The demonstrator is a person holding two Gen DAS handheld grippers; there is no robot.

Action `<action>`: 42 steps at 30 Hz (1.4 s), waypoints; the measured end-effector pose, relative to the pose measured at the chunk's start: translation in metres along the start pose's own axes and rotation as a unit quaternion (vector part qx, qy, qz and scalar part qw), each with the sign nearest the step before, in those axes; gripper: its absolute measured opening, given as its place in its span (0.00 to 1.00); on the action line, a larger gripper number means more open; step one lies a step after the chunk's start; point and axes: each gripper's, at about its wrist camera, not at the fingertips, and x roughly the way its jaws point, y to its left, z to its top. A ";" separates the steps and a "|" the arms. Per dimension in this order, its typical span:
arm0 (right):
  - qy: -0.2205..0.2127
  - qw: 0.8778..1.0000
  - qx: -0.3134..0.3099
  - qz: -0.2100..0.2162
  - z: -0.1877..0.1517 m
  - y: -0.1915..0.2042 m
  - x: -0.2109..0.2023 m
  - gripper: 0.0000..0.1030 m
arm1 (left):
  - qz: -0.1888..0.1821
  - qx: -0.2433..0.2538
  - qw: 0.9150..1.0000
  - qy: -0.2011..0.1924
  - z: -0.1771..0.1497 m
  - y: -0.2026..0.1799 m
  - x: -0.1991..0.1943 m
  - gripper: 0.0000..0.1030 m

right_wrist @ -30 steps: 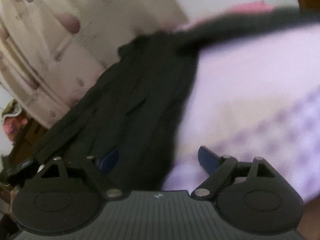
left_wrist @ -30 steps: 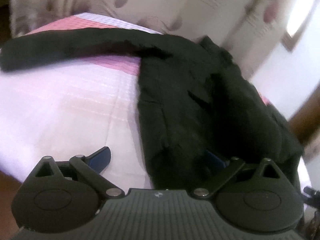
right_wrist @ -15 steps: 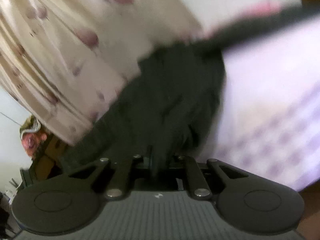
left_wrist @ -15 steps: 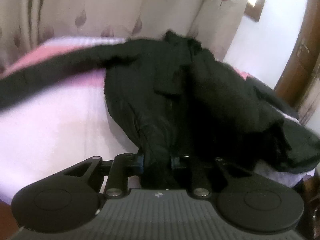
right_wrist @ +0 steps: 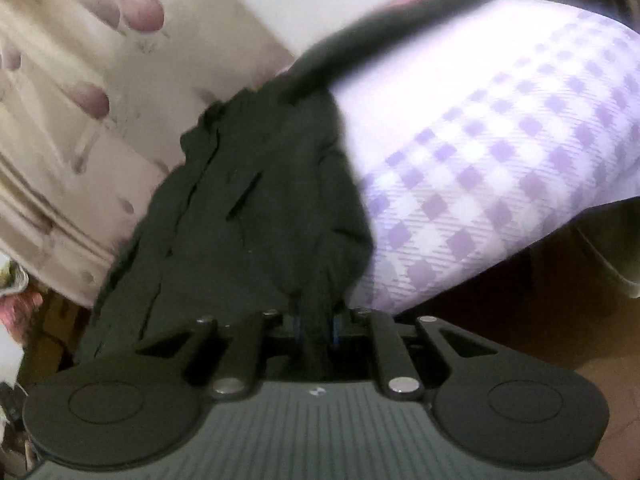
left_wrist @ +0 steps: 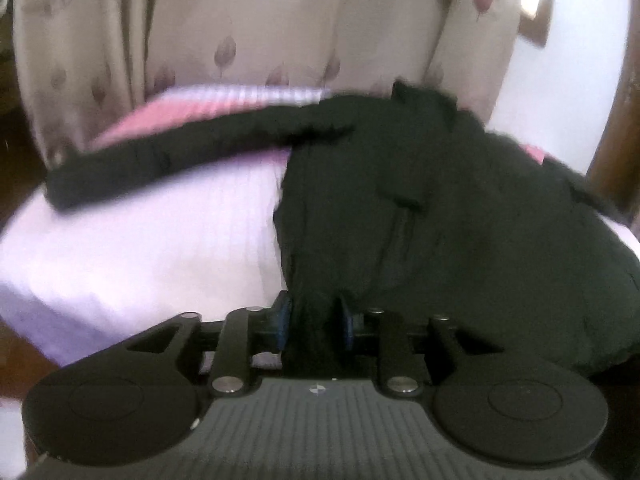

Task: Fold large clothes

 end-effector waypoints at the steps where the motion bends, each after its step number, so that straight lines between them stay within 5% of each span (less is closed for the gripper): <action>1: -0.003 1.000 0.006 0.004 0.001 -0.001 -0.003 0.21 | 0.004 0.005 1.000 -0.014 0.006 -0.001 -0.006 0.63; 3: -0.015 1.000 0.017 0.010 0.002 -0.003 -0.014 0.37 | 0.009 0.003 0.998 -0.056 0.015 -0.003 -0.021 0.88; 5: -0.048 0.999 0.018 0.016 0.010 -0.003 -0.031 0.71 | 0.011 0.009 0.994 -0.104 0.026 -0.012 -0.037 0.96; 6: -0.073 0.997 0.013 0.018 0.013 -0.002 -0.039 0.75 | 0.012 0.015 0.992 -0.121 0.032 -0.018 -0.042 0.99; 10: -0.155 0.986 0.027 0.046 0.037 -0.014 -0.072 0.76 | -0.014 0.011 0.988 -0.154 0.061 -0.050 -0.031 1.00; 16: -0.198 0.976 0.070 0.062 0.074 -0.033 -0.063 0.76 | -0.047 -0.016 0.987 -0.154 0.093 -0.094 0.031 1.00; 28: -0.242 0.945 0.212 0.051 0.188 -0.130 -0.010 0.76 | 0.005 0.017 0.988 -0.153 0.103 -0.140 0.157 1.00; 32: -0.227 0.951 0.209 -0.021 0.246 -0.161 0.006 0.76 | 0.019 0.021 0.989 -0.147 0.092 -0.142 0.178 1.00; 34: -0.230 0.944 0.231 -0.044 0.266 -0.180 0.016 0.76 | 0.016 0.023 0.990 -0.137 0.086 -0.141 0.183 1.00; 42: -0.181 0.924 0.338 0.002 0.307 -0.233 0.090 0.77 | 0.022 0.049 0.992 -0.111 0.085 -0.150 0.194 1.00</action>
